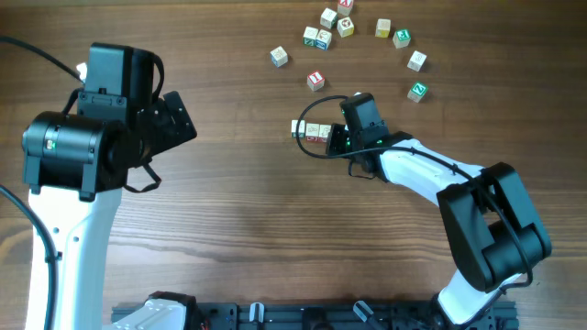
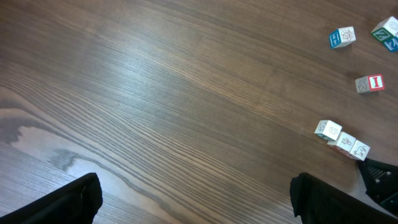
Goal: Form a horizontal line
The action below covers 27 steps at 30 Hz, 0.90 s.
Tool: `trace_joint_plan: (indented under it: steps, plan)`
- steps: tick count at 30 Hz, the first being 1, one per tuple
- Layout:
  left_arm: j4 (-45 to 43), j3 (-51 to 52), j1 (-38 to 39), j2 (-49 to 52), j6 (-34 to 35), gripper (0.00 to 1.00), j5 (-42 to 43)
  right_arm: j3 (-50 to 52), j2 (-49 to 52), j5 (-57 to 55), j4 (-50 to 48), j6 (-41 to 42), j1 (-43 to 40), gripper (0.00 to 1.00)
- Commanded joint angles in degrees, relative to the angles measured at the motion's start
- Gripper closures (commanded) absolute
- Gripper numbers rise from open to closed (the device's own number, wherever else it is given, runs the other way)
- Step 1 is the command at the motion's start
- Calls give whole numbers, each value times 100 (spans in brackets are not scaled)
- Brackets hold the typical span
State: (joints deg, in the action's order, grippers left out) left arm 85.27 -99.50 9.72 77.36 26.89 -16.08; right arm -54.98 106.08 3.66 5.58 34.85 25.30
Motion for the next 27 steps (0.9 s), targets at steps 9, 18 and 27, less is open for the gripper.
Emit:
trace_joint_plan:
  steps: [9, 18, 27]
  plan:
    - [-13, -15, -35, 0, 57, 0, -70, 26, 142, 133, -332, -79, -11, 92]
    - [-13, -15, -35, 0, 55, 0, -70, 26, 140, 131, -518, -369, -13, 91]
    - [-13, -15, -35, 0, 55, 0, -70, -356, 22, -367, -103, -485, -13, 86]
